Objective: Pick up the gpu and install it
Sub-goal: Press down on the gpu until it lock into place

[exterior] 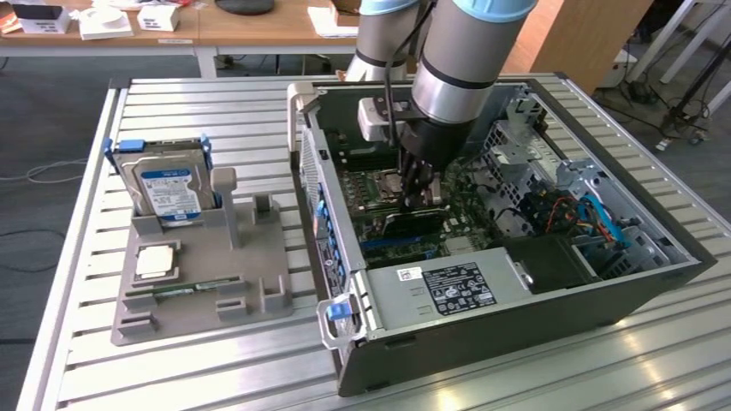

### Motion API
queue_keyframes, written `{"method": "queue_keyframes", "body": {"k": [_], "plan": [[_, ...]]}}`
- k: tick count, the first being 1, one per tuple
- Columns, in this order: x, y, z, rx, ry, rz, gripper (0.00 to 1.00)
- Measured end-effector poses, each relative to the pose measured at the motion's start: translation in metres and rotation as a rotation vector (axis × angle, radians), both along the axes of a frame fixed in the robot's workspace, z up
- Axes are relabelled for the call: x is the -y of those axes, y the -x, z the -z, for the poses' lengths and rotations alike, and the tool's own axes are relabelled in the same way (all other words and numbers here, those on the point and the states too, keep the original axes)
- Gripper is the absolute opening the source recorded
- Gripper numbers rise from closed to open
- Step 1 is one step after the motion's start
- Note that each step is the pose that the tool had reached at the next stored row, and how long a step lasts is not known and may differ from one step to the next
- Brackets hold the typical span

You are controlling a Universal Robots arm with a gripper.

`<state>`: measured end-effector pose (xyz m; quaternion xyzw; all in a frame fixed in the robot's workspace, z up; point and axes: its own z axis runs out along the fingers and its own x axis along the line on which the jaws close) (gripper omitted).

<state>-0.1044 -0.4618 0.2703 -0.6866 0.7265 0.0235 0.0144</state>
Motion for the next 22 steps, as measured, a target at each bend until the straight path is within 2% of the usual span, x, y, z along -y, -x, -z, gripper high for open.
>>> {"method": "queue_keyframes", "body": {"k": [22], "plan": [[0.0, 0.0, 0.0025, 0.0001, -0.0001, 0.0, 0.11]]}}
